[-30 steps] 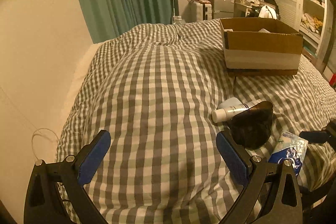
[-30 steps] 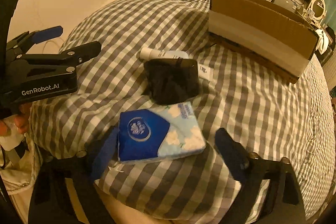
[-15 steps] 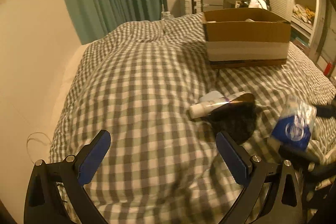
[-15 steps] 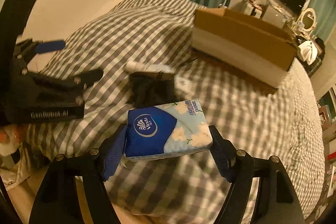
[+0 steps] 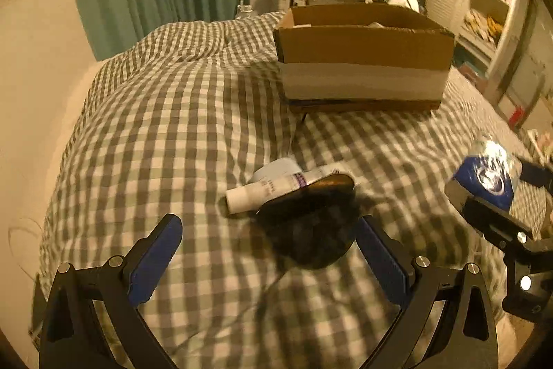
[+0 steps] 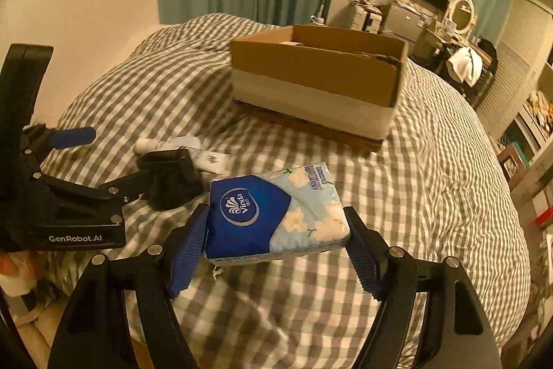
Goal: Organize objects
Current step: 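Grasp the black sunglasses with the left tool while the right tool grasps the blue tissue pack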
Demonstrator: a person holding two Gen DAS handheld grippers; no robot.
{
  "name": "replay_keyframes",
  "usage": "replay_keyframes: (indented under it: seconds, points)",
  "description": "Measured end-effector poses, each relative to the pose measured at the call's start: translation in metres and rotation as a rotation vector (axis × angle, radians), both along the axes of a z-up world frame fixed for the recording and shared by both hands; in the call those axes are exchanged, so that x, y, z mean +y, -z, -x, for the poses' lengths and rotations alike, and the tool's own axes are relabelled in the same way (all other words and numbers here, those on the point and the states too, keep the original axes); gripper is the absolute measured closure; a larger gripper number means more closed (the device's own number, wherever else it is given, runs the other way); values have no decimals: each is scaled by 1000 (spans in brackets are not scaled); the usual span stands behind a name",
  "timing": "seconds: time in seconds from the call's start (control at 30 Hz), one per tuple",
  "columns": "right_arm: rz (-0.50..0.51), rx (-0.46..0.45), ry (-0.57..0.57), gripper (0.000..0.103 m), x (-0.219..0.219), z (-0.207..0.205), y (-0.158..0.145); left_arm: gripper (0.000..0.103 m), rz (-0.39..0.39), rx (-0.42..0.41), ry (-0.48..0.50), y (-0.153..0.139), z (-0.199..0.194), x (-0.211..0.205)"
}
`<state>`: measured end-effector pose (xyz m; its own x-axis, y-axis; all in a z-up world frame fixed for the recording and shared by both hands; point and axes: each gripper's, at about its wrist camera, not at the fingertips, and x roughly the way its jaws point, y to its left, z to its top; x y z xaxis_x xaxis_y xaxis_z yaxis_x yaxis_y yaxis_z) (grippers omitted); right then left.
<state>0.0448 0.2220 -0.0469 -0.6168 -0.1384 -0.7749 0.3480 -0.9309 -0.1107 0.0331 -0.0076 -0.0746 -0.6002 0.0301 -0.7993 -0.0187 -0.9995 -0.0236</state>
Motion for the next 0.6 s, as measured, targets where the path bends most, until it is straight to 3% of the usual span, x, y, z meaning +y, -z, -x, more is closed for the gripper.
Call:
replay_keyframes:
  seconds: [0.1, 0.23, 0.5, 0.6]
  points:
    - [17, 0, 28, 29, 13, 4, 0, 0, -60, 2, -4, 1, 5, 3]
    - [64, -11, 46, 29, 26, 7, 1, 0, -42, -1, -25, 9, 15, 7]
    - [74, -18, 61, 29, 35, 9, 5, 0, -64, -126, -15, 48, 37, 19]
    - [69, -26, 60, 29, 33, 11, 9, 4, -43, -114, -1, 51, 40, 25]
